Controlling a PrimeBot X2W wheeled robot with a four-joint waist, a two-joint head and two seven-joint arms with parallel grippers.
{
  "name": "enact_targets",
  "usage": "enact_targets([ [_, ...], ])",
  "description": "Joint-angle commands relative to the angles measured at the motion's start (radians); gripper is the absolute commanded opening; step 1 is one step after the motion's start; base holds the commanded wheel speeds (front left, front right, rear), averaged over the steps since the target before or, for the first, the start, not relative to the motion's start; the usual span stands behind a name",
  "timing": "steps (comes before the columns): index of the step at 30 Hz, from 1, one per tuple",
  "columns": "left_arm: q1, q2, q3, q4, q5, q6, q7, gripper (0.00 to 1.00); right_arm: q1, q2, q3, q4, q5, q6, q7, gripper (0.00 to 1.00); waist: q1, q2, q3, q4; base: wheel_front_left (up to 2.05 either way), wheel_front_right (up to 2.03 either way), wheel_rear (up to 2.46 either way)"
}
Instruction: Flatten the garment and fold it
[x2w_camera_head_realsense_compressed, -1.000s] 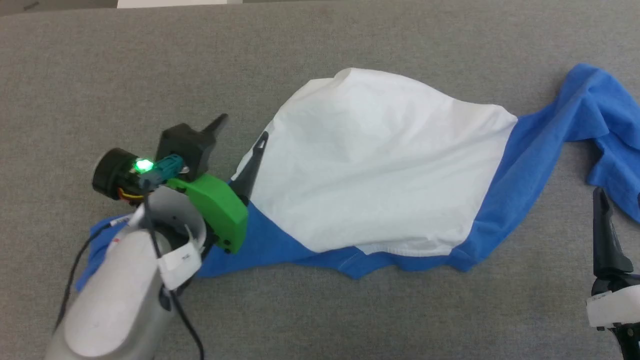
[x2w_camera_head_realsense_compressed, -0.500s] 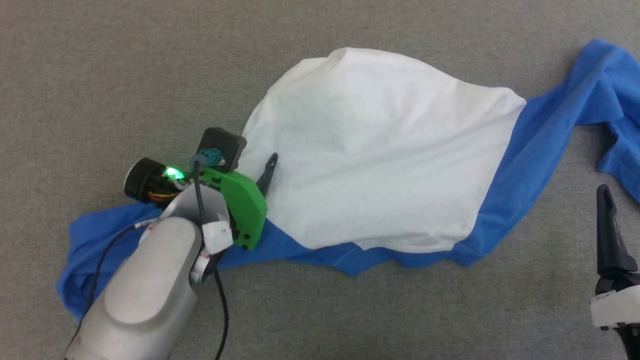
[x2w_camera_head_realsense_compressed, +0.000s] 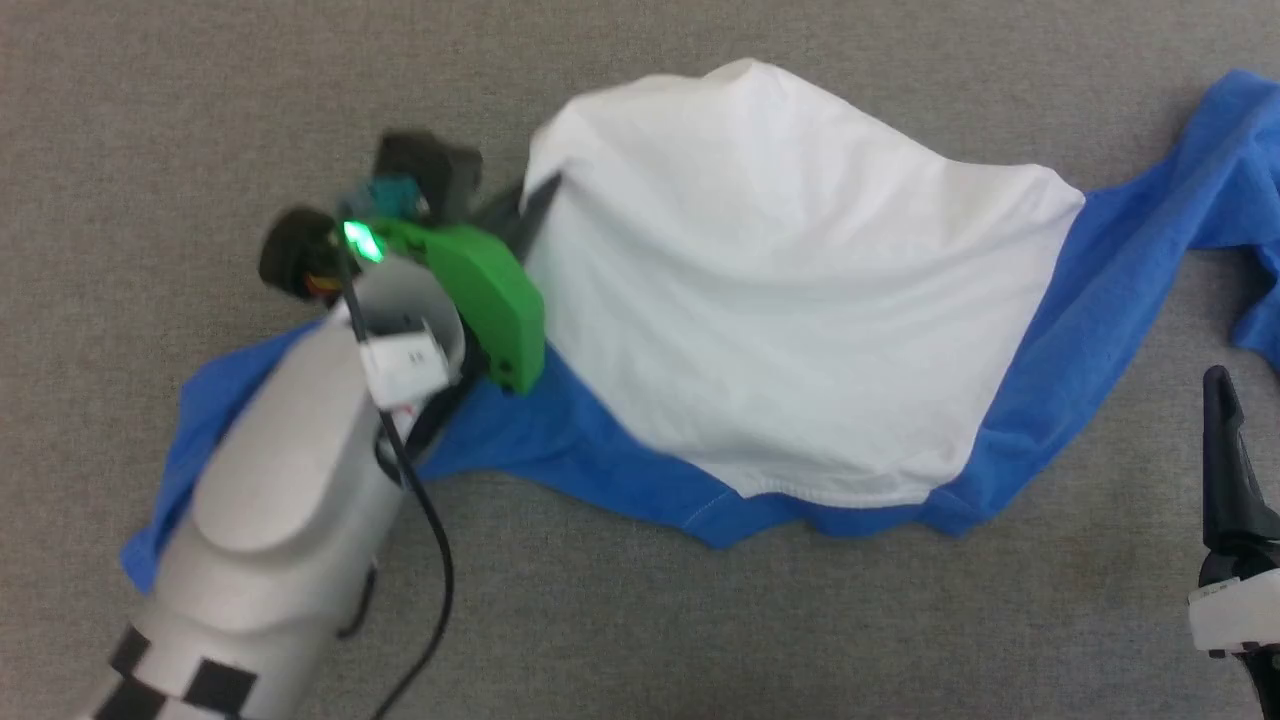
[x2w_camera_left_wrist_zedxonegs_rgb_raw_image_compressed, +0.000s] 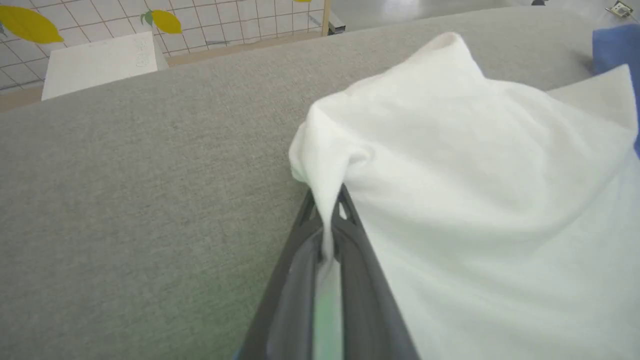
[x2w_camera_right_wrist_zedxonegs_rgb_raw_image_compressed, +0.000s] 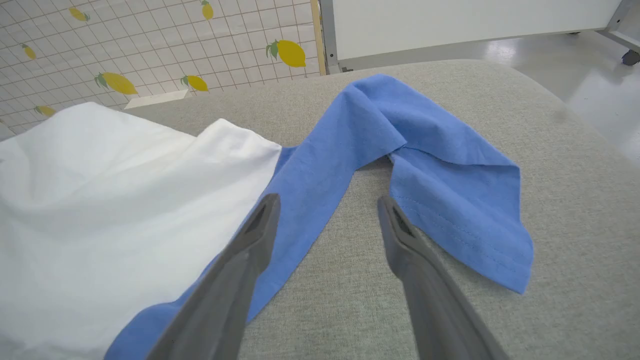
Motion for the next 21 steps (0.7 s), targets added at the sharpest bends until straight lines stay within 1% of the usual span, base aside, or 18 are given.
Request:
enact_targets([
  [1, -0.055, 0.019, 0.015, -0.011, 0.001, -0.006, 0.017, 0.00, -0.019, 0.001, 0.004, -0.007, -0.006, -0.002, -0.001, 1.00, 0.0000, -0.0001, 0.018, 0.004, 0.00, 0.00, 0.00],
  [5, -0.145, 0.049, 0.056, 0.015, 0.001, 0.011, 0.045, 0.00, -0.038, 0.001, 0.022, -0.004, -0.002, -0.002, -0.007, 1.00, 0.0000, -0.0001, 0.055, -0.008, 0.00, 0.00, 0.00],
  [7, -0.177, 0.048, 0.082, 0.052, -0.002, 0.032, 0.030, 0.00, -0.048, 0.001, 0.027, 0.003, 0.001, -0.002, -0.013, 1.00, 0.0000, -0.0001, 0.071, -0.017, 0.00, 0.00, 0.00],
  [9, -0.197, 0.052, 0.088, 0.095, 0.010, 0.046, 0.016, 0.00, -0.056, 0.001, 0.033, 0.013, 0.002, -0.002, -0.018, 1.00, 0.0000, -0.0001, 0.085, -0.028, 0.00, 0.00, 0.00],
  [10, -0.202, 0.050, 0.088, 0.119, 0.014, 0.052, 0.011, 0.60, -0.060, 0.001, 0.037, 0.019, 0.003, -0.002, -0.022, 1.00, 0.0000, -0.0001, 0.090, -0.033, 0.00, 0.00, 0.00],
  [11, -0.205, 0.049, 0.088, 0.136, 0.017, 0.056, 0.003, 1.00, -0.063, 0.001, 0.039, 0.024, 0.005, -0.002, -0.025, 1.00, 0.0000, -0.0001, 0.093, -0.038, 0.00, 0.00, 0.00],
  [13, -0.209, 0.040, 0.090, 0.157, 0.023, 0.064, -0.033, 1.00, -0.068, 0.001, 0.039, 0.035, 0.008, -0.002, -0.032, 1.00, 0.0000, -0.0001, 0.095, -0.043, 0.00, 0.00, 0.00],
  [17, -0.203, 0.020, 0.084, 0.166, 0.019, 0.051, -0.096, 1.00, -0.070, 0.001, 0.036, 0.055, 0.007, -0.002, -0.042, 1.00, 0.0000, -0.0001, 0.081, -0.041, 0.00, 0.00, 0.00],
  [21, -0.180, 0.008, 0.082, 0.104, 0.030, 0.047, -0.202, 1.00, -0.068, 0.001, 0.036, 0.066, 0.004, -0.002, -0.047, 1.00, 0.0000, -0.0001, 0.039, -0.029, 0.00, 0.00, 0.00],
])
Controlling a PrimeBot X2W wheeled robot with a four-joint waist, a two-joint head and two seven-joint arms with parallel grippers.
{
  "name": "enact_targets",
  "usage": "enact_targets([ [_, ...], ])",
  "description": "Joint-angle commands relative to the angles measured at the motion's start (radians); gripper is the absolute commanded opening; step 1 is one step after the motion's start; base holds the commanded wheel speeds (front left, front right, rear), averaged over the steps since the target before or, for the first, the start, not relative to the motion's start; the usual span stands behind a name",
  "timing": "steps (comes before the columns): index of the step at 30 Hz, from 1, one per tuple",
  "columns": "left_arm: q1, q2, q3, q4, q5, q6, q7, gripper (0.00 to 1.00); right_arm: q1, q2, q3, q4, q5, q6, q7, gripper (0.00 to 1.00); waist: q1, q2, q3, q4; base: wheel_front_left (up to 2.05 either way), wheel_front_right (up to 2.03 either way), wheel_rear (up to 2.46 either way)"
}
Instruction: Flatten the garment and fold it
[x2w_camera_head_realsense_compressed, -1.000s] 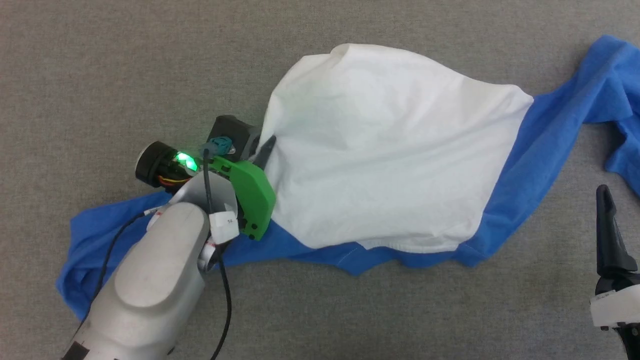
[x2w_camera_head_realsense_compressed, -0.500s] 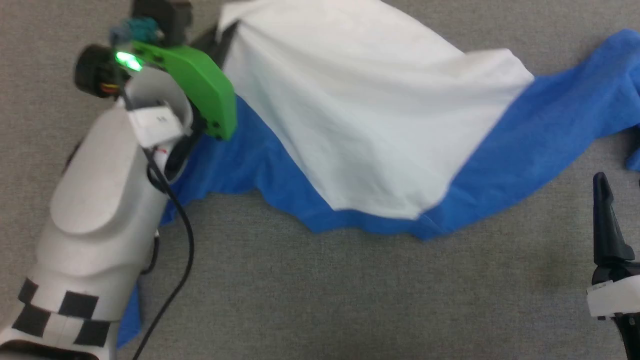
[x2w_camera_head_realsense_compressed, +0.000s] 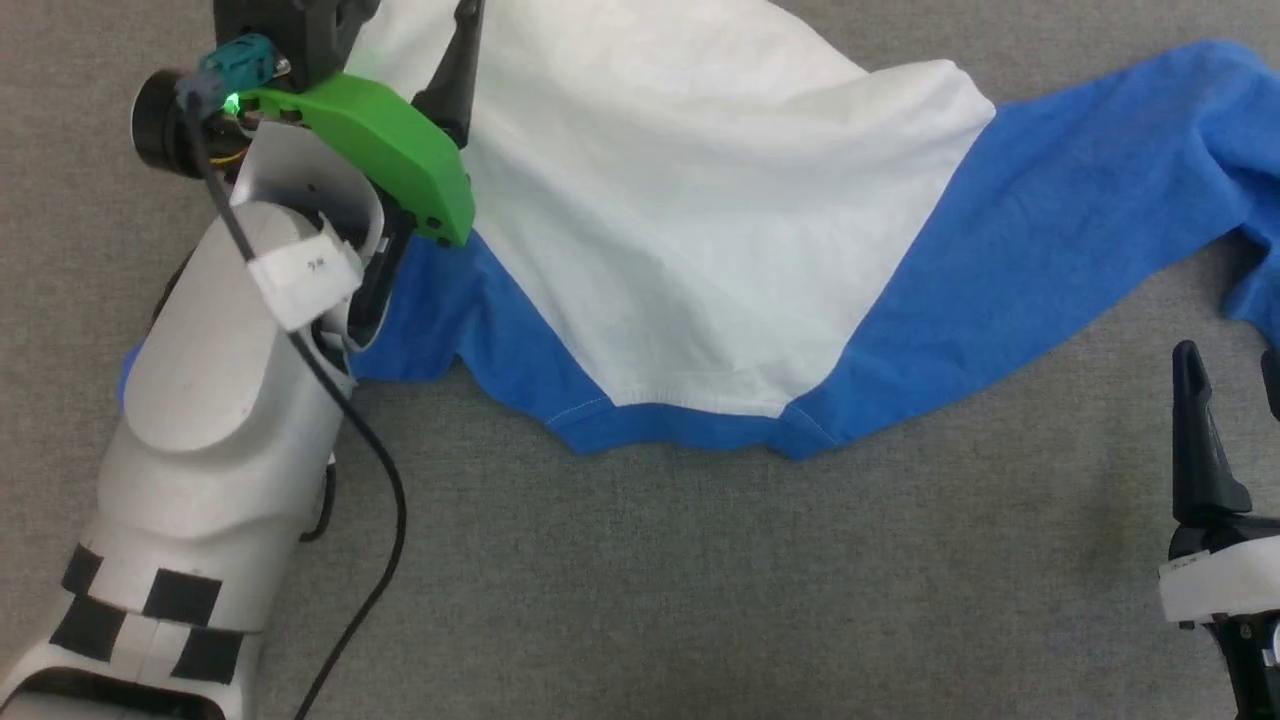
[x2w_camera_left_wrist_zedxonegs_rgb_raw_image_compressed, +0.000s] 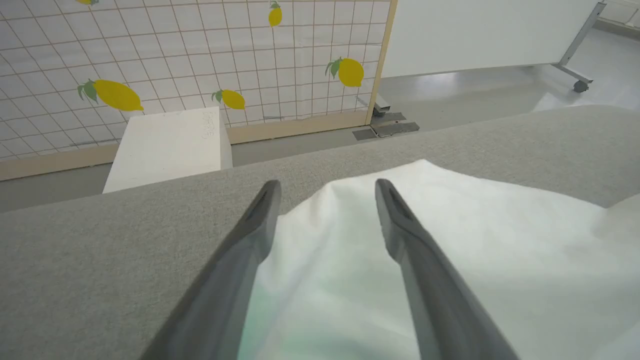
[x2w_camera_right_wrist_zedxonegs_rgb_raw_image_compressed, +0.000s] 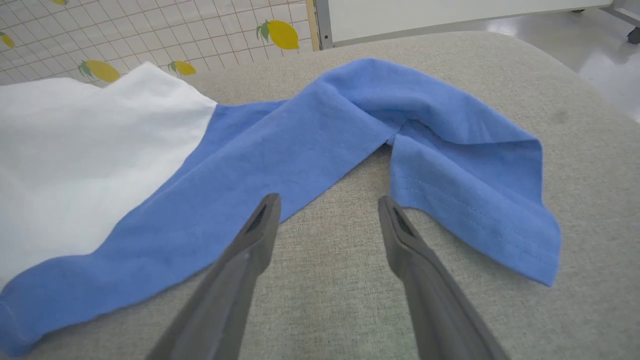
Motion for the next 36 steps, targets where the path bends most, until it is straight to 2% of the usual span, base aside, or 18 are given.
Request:
enact_targets([
  [1, 0.024, -0.006, 0.002, -0.038, 0.014, -0.003, -0.041, 1.00, -0.008, 0.001, 0.003, 0.004, -0.001, -0.002, -0.008, 1.00, 0.0000, -0.0001, -0.046, 0.017, 0.00, 0.00, 0.00],
  [4, 0.096, -0.005, -0.002, -0.124, 0.021, 0.006, -0.106, 1.00, 0.004, 0.001, 0.003, 0.009, -0.004, -0.002, -0.004, 1.00, 0.0000, -0.0001, -0.094, 0.028, 0.00, 0.00, 0.00],
  [8, 0.247, 0.007, 0.000, -0.267, 0.035, 0.054, -0.176, 1.00, 0.029, 0.001, 0.004, 0.012, -0.005, -0.002, 0.006, 1.00, 0.0000, -0.0001, -0.156, 0.040, 0.00, 0.00, 0.00],
  [12, 0.438, 0.013, 0.020, -0.396, 0.053, 0.140, -0.248, 1.00, 0.059, 0.001, 0.006, 0.018, -0.002, -0.002, 0.013, 1.00, 0.0000, -0.0001, -0.214, 0.051, 0.00, 0.00, 0.00],
  [17, 0.699, -0.005, 0.049, -0.511, 0.076, 0.244, -0.302, 1.00, 0.103, 0.001, 0.011, 0.028, 0.007, -0.002, 0.011, 1.00, 0.0000, -0.0001, -0.268, 0.062, 0.00, 0.00, 0.00],
  [21, 0.873, -0.047, 0.070, -0.546, 0.078, 0.295, -0.312, 1.00, 0.134, 0.001, 0.014, 0.041, 0.015, -0.002, 0.006, 1.00, 0.0000, -0.0001, -0.300, 0.073, 0.00, 0.00, 0.00],
  [23, 0.924, -0.070, 0.079, -0.556, 0.081, 0.296, -0.312, 1.00, 0.146, 0.001, 0.010, 0.044, 0.017, -0.002, 0.005, 1.00, 0.0000, -0.0001, -0.310, 0.083, 0.00, 0.00, 0.00],
  [26, 0.957, -0.100, 0.085, -0.562, 0.093, 0.274, -0.313, 1.00, 0.155, 0.001, 0.011, 0.038, -0.001, -0.002, 0.020, 1.00, 0.0000, -0.0001, -0.316, 0.102, 0.00, 0.00, 0.00],
  [29, 0.955, -0.119, 0.095, -0.561, 0.109, 0.249, -0.313, 1.00, 0.142, 0.001, 0.011, 0.018, -0.058, -0.002, 0.053, 1.00, 0.0000, -0.0001, -0.314, 0.118, 0.00, 0.00, 0.00],
  [30, 0.947, -0.129, 0.101, -0.557, 0.121, 0.234, -0.313, 1.00, 0.125, -0.009, 0.017, 0.014, -0.098, -0.002, 0.094, 1.00, 0.0000, -0.0001, -0.310, 0.127, 0.00, 0.00, 0.00],
  [33, 0.931, -0.143, 0.110, -0.551, 0.137, 0.211, -0.313, 1.00, 0.093, -0.078, 0.059, 0.024, -0.133, -0.002, 0.166, 1.00, 0.0000, -0.0001, -0.293, 0.140, 0.00, 0.00, 0.00],
  [36, 0.920, -0.158, 0.118, -0.546, 0.148, 0.192, -0.313, 1.00, 0.056, -0.166, 0.110, 0.047, -0.119, -0.002, 0.234, 1.00, 0.0000, -0.0001, -0.268, 0.151, 0.00, 0.00, 0.00],
])
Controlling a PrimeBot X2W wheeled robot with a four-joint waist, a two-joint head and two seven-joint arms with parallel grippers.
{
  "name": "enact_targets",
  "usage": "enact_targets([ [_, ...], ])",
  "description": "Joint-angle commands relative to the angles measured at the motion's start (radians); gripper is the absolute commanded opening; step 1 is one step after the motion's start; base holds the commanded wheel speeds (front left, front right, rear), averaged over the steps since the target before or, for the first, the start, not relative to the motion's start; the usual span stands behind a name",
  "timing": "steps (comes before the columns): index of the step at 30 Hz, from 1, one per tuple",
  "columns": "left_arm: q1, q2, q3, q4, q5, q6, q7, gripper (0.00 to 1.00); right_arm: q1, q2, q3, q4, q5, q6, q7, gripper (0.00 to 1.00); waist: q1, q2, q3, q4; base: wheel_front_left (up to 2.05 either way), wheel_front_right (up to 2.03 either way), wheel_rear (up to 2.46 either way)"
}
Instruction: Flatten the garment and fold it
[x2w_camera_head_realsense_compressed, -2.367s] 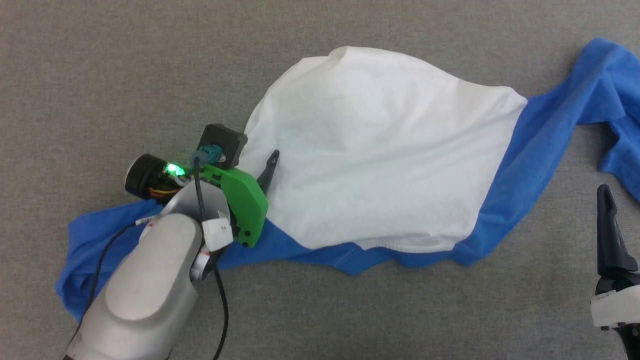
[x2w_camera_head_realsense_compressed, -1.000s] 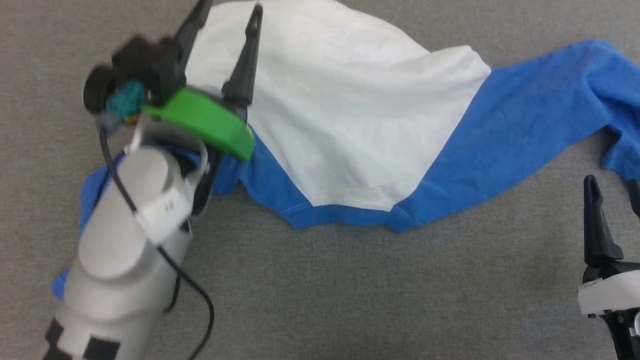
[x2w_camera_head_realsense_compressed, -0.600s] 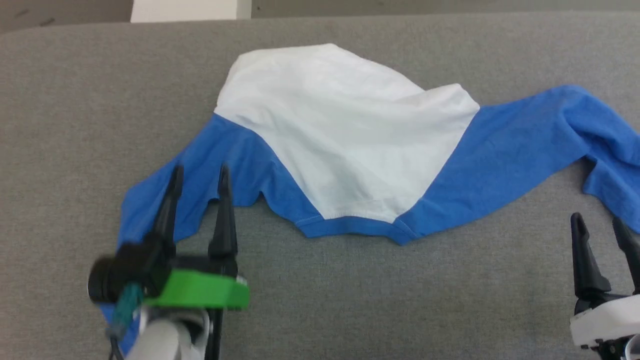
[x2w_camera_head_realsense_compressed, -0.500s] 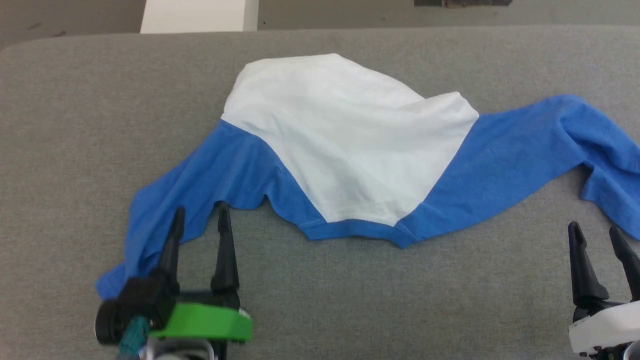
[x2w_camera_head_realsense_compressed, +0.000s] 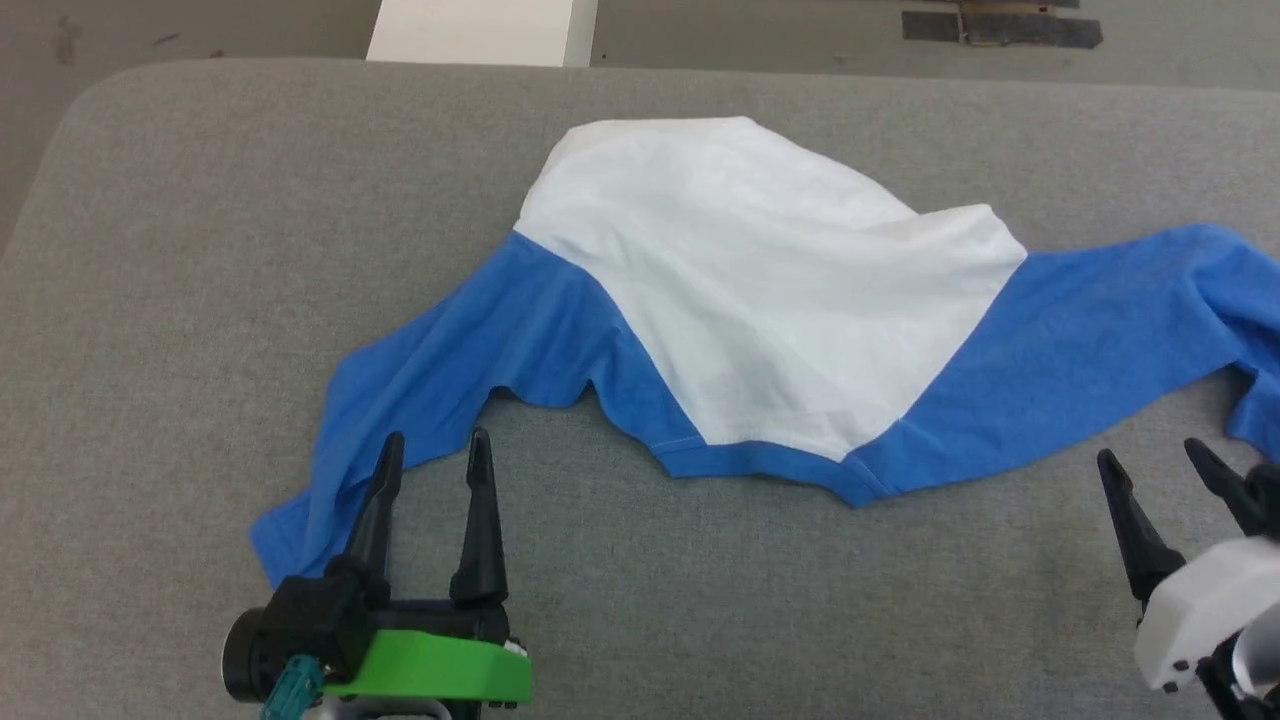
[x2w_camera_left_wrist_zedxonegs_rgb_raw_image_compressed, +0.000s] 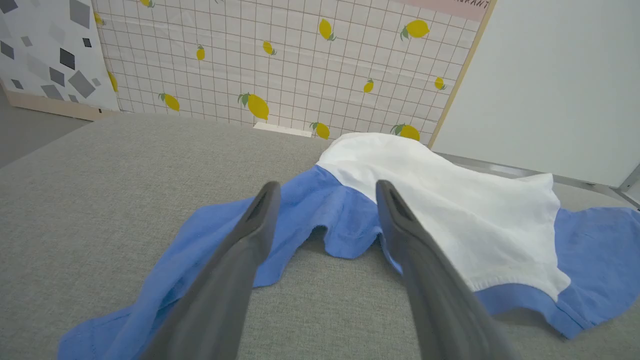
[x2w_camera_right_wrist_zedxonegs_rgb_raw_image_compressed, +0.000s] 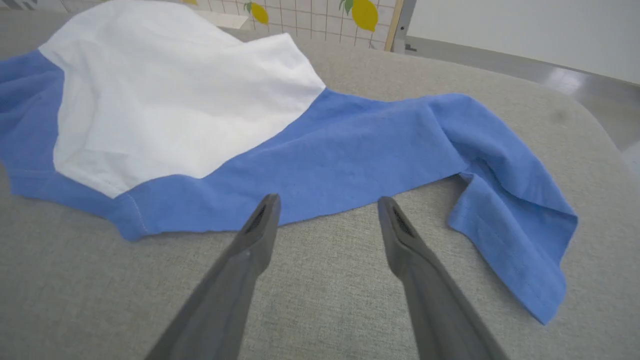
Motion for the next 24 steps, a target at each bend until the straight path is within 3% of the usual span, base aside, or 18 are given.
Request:
enact_targets([
  [1, -0.023, -0.012, 0.006, 0.006, 0.017, -0.012, -0.007, 1.00, -0.035, -0.040, 0.021, 0.014, 0.015, -0.002, 0.026, 1.00, 0.0001, 0.0000, 0.031, 0.016, 0.00, 0.00, 0.00],
  [11, -0.066, -0.065, 0.017, 0.031, 0.040, -0.065, -0.007, 1.00, -0.164, -0.321, 0.223, 0.117, 0.127, -0.002, 0.156, 1.00, 0.0001, 0.0000, 0.133, 0.058, 0.00, 0.00, 0.00],
  [17, -0.087, -0.080, 0.023, 0.039, 0.051, -0.083, -0.007, 1.00, -0.234, -0.420, 0.316, 0.168, 0.170, -0.002, 0.167, 1.00, 0.0001, 0.0000, 0.171, 0.080, 0.00, 0.00, 0.00],
  [23, -0.104, -0.087, 0.024, 0.046, 0.053, -0.092, -0.007, 1.00, -0.287, -0.477, 0.409, 0.250, 0.206, -0.002, 0.177, 1.00, 0.0001, 0.0000, 0.195, 0.092, 0.00, 0.00, 0.00],
  [24, -0.107, -0.088, 0.023, 0.048, 0.053, -0.093, -0.007, 1.00, -0.294, -0.487, 0.425, 0.269, 0.214, -0.002, 0.186, 0.59, 0.0001, 0.0000, 0.197, 0.094, 0.00, 0.00, 0.00],
])
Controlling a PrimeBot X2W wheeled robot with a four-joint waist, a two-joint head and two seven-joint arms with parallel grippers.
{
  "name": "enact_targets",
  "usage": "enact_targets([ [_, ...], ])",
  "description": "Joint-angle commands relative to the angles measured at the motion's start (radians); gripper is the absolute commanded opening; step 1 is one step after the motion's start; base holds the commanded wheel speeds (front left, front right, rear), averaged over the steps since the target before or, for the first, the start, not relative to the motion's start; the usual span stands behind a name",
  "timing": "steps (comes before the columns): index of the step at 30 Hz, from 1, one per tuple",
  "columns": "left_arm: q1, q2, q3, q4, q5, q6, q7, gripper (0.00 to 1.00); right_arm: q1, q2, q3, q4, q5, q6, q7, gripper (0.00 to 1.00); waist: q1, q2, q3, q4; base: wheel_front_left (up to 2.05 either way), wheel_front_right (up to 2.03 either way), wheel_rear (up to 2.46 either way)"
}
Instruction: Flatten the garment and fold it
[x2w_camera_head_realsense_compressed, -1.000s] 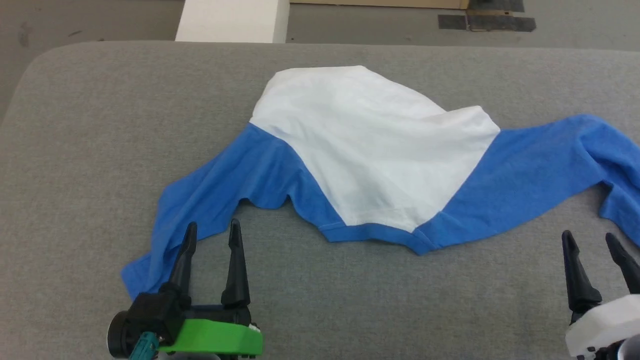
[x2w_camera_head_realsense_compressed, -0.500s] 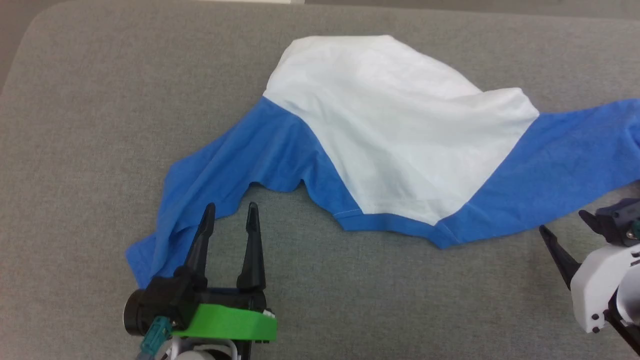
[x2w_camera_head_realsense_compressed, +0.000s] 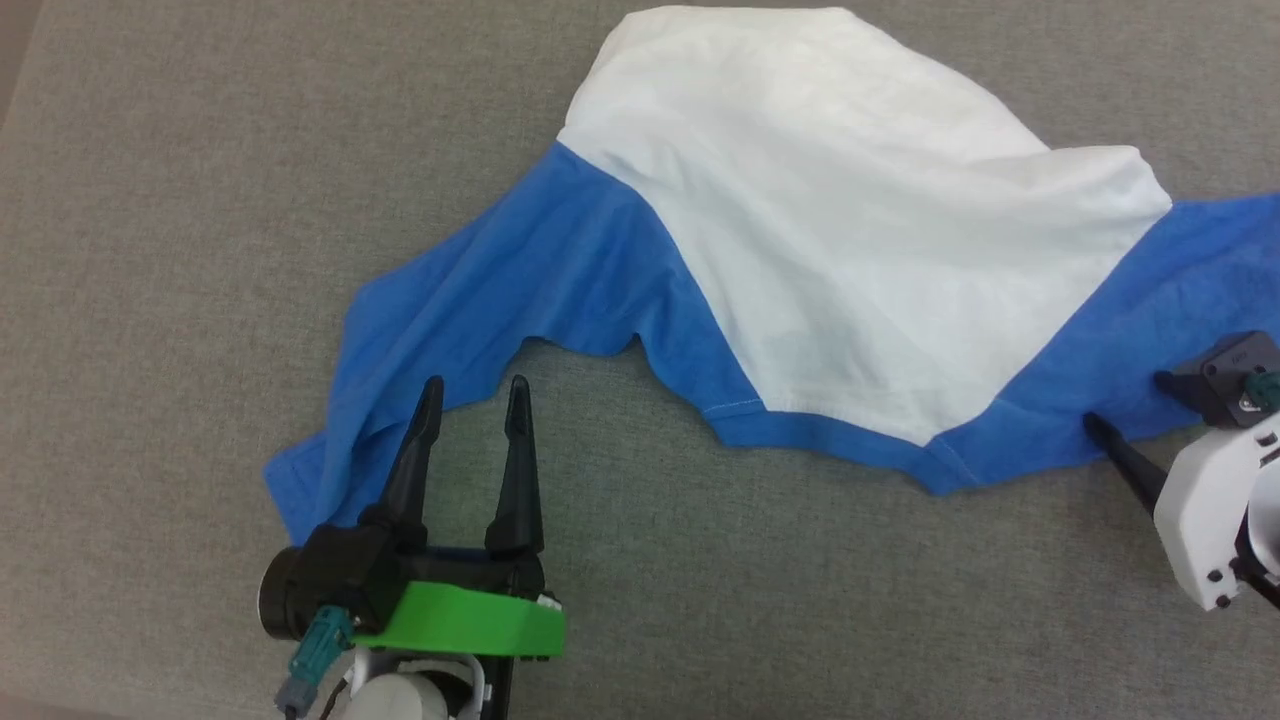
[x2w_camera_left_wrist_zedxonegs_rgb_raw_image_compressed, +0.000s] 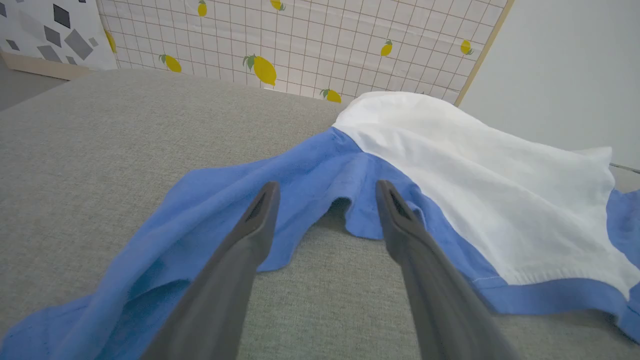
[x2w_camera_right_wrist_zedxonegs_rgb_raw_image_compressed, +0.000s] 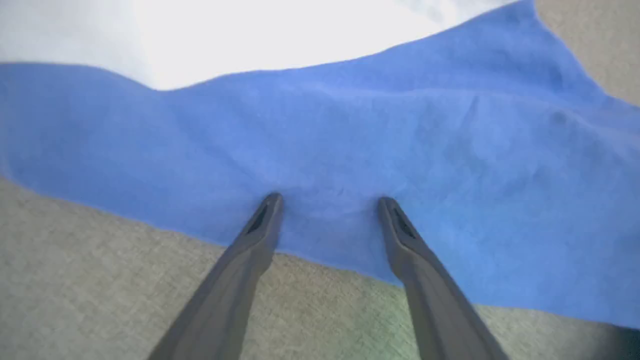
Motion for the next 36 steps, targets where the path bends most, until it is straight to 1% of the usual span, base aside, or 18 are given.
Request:
enact_targets([
  [1, -0.019, -0.007, 0.003, 0.004, 0.011, -0.008, -0.005, 1.00, 0.007, -0.001, 0.036, 0.067, 0.011, -0.002, 0.034, 0.44, 0.0001, 0.0000, 0.009, 0.008, 0.00, 0.00, 0.00],
  [3, -0.023, -0.007, 0.004, 0.008, 0.010, -0.009, -0.005, 1.00, -0.002, -0.003, 0.045, 0.100, 0.032, -0.002, 0.049, 0.00, 0.0001, 0.0000, 0.008, 0.009, 0.00, 0.00, 0.00],
  [7, -0.024, -0.008, 0.010, 0.018, 0.005, -0.009, -0.005, 1.00, -0.017, -0.001, 0.040, 0.149, 0.049, -0.002, 0.042, 0.00, 0.0001, 0.0000, -0.008, 0.003, 0.00, 0.00, 0.00],
  [11, -0.013, -0.008, 0.018, 0.024, 0.000, -0.014, -0.005, 1.00, -0.026, 0.033, 0.000, 0.170, 0.048, -0.002, -0.028, 0.00, 0.0001, 0.0000, -0.049, -0.011, 0.00, 0.00, 0.00],
  [13, -0.009, -0.008, 0.020, 0.023, 0.001, -0.018, -0.005, 1.00, -0.025, 0.064, -0.046, 0.171, 0.038, -0.002, -0.085, 0.00, 0.0001, 0.0000, -0.073, -0.015, 0.00, 0.00, 0.00],
  [16, -0.003, -0.009, 0.022, 0.016, 0.012, -0.025, -0.005, 1.00, -0.002, 0.128, -0.127, 0.152, 0.026, -0.002, -0.166, 0.00, 0.0001, 0.0000, -0.108, -0.023, 0.00, 0.00, 0.00],
  [19, 0.001, -0.003, 0.014, 0.014, 0.033, -0.039, -0.005, 1.00, 0.036, 0.186, -0.189, 0.111, 0.011, -0.002, -0.214, 0.00, 0.0001, 0.0000, -0.135, -0.031, 0.00, 0.00, 0.00],
  [21, -0.005, 0.019, -0.003, 0.020, 0.061, -0.056, -0.005, 1.00, 0.066, 0.219, -0.219, 0.079, -0.002, -0.002, -0.228, 0.00, 0.0001, 0.0000, -0.149, -0.037, 0.00, 0.00, 0.00],
  [23, -0.027, 0.065, -0.031, 0.036, 0.111, -0.080, 0.012, 1.00, 0.096, 0.244, -0.238, 0.051, -0.014, -0.002, -0.228, 0.00, 0.0001, 0.0000, -0.158, -0.042, 0.00, 0.00, 0.00],
  [27, -0.110, 0.170, -0.090, 0.082, 0.219, -0.142, 0.120, 1.00, 0.133, 0.274, -0.260, 0.003, -0.032, -0.002, -0.211, 0.00, 0.0001, 0.0000, -0.161, -0.052, 0.00, 0.00, 0.00],
  [30, -0.181, 0.223, -0.136, 0.113, 0.260, -0.188, 0.197, 1.00, 0.137, 0.282, -0.268, -0.022, -0.038, -0.002, -0.201, 0.00, 0.0001, 0.0000, -0.147, -0.061, 0.00, 0.00, 0.00],
  [32, -0.234, 0.245, -0.172, 0.136, 0.269, -0.209, 0.230, 1.00, 0.136, 0.284, -0.272, -0.034, -0.041, -0.002, -0.196, 0.00, 0.0001, 0.0000, -0.133, -0.065, 0.00, 0.00, 0.00],
  [36, -0.337, 0.295, -0.259, 0.214, 0.275, -0.227, 0.299, 1.00, 0.123, 0.283, -0.267, -0.053, -0.041, -0.002, -0.187, 0.00, 0.0001, 0.0000, -0.100, -0.079, 0.00, 0.00, 0.00],
])
